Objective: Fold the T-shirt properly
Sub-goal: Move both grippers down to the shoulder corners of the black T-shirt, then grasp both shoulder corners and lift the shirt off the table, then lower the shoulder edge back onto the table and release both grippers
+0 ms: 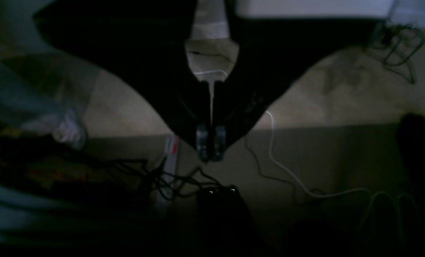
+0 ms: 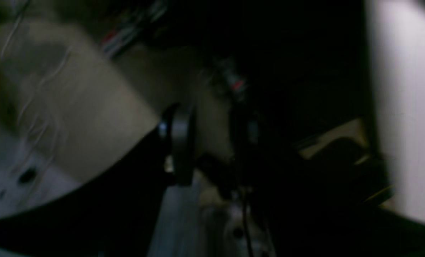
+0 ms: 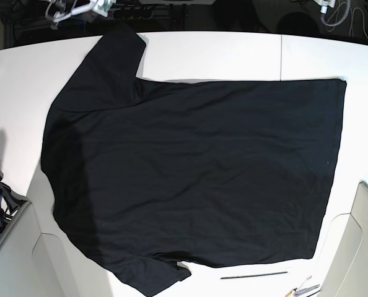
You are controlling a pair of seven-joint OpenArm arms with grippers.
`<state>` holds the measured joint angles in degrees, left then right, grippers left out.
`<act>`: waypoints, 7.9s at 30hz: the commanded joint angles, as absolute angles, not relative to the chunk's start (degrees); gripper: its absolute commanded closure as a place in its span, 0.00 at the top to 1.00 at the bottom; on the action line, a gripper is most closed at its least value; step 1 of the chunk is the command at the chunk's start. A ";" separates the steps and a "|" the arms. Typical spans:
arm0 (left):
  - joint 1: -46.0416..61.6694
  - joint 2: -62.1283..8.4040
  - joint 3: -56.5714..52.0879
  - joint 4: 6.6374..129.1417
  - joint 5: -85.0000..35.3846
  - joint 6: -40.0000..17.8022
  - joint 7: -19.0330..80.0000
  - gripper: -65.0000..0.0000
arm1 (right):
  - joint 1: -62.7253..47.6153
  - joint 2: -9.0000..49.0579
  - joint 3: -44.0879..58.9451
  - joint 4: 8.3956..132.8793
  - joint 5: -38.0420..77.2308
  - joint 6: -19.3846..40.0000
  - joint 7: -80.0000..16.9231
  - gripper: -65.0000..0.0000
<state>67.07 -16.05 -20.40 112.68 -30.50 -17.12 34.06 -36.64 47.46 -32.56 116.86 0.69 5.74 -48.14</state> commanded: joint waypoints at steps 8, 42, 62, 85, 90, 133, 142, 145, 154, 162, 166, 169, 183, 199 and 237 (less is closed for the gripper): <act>68.07 -16.36 -31.86 121.19 -31.14 -13.98 34.79 0.02 | -37.01 47.35 -19.22 127.55 8.25 5.04 -50.28 0.30; 46.28 -24.73 -33.87 117.05 -38.02 -17.41 34.54 0.53 | -27.90 25.54 25.63 96.86 40.97 24.91 -52.97 0.42; 30.39 -30.17 -33.67 87.13 -50.35 -23.42 35.18 0.53 | -26.17 25.52 25.65 94.87 40.56 24.88 -52.45 0.42; 27.88 -30.15 -28.05 84.03 -54.48 -26.41 38.19 0.53 | -26.04 15.90 25.61 94.87 46.85 28.82 -54.72 0.42; 26.17 -30.17 -26.04 84.03 -52.66 -26.41 37.98 0.53 | -26.02 13.74 25.39 94.87 48.12 29.87 -54.70 0.42; 21.23 -31.59 -28.64 93.34 -47.51 -31.07 32.32 0.00 | -17.28 13.23 32.88 106.91 51.13 33.32 -55.94 0.00; 12.86 -31.59 -28.51 89.17 -45.56 -28.34 30.81 0.00 | -7.60 13.41 32.88 103.48 47.75 33.34 -55.72 0.00; 9.67 -31.59 -27.51 85.25 -45.12 -28.08 30.68 0.00 | -3.95 13.47 32.71 98.83 47.79 33.43 -55.59 0.00; 2.72 -31.27 -22.22 80.01 -41.50 -28.05 28.60 0.00 | 8.93 13.47 28.42 85.08 45.43 33.43 -55.75 0.00; -3.36 -30.41 -19.03 76.03 -36.18 -26.13 25.08 0.00 | 20.73 13.47 24.93 73.12 40.18 33.43 -53.36 0.00; -5.28 -30.00 -19.03 73.43 -35.11 -26.15 24.60 0.00 | 24.84 13.50 24.60 68.01 37.36 33.43 -51.33 0.00; -6.11 -30.00 -19.03 71.16 -35.09 -26.17 24.16 0.00 | 26.74 13.45 24.60 65.17 35.92 33.43 -49.19 0.00; -8.51 -28.01 -19.03 65.39 -35.29 -26.17 23.79 0.37 | 28.84 13.30 18.96 54.81 31.33 33.21 -40.51 0.47; -8.86 -28.75 -28.91 68.66 -38.52 -27.73 35.11 0.42 | 27.20 14.33 32.42 63.90 32.16 32.73 -50.06 0.47; -9.13 -24.62 -23.55 57.08 -35.48 -27.62 24.18 0.63 | 15.00 12.97 28.45 63.13 30.63 25.30 -36.82 0.69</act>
